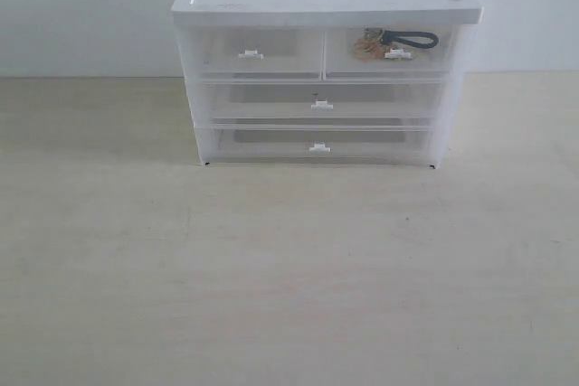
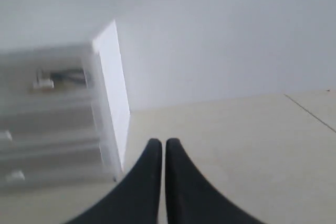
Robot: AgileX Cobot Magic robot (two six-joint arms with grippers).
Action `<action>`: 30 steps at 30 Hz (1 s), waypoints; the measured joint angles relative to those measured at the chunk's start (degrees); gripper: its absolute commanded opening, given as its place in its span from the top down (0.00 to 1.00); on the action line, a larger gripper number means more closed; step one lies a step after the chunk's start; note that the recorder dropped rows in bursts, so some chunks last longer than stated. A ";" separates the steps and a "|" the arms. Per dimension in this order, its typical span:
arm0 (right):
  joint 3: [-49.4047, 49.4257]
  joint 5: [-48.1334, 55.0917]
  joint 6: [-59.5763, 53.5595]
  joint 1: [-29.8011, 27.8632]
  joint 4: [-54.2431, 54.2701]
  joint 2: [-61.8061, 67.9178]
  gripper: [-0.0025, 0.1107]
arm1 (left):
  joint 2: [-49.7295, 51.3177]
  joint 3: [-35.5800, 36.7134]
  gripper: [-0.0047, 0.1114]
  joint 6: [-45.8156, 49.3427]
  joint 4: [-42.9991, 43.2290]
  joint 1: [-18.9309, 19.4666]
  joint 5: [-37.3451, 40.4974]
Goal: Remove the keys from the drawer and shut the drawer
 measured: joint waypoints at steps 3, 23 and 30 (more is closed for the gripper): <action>0.00 -6.73 6.37 0.00 2.27 -0.09 0.98 | 8.08 -4.08 0.92 5.46 -0.34 0.00 3.40; -17.08 -39.12 72.25 0.00 -59.06 27.51 0.98 | 50.18 -28.20 0.92 31.03 -0.35 -0.55 9.75; -21.58 -47.41 81.44 0.00 -64.57 52.03 0.98 | 56.97 -31.41 0.92 38.56 -0.35 -7.35 0.97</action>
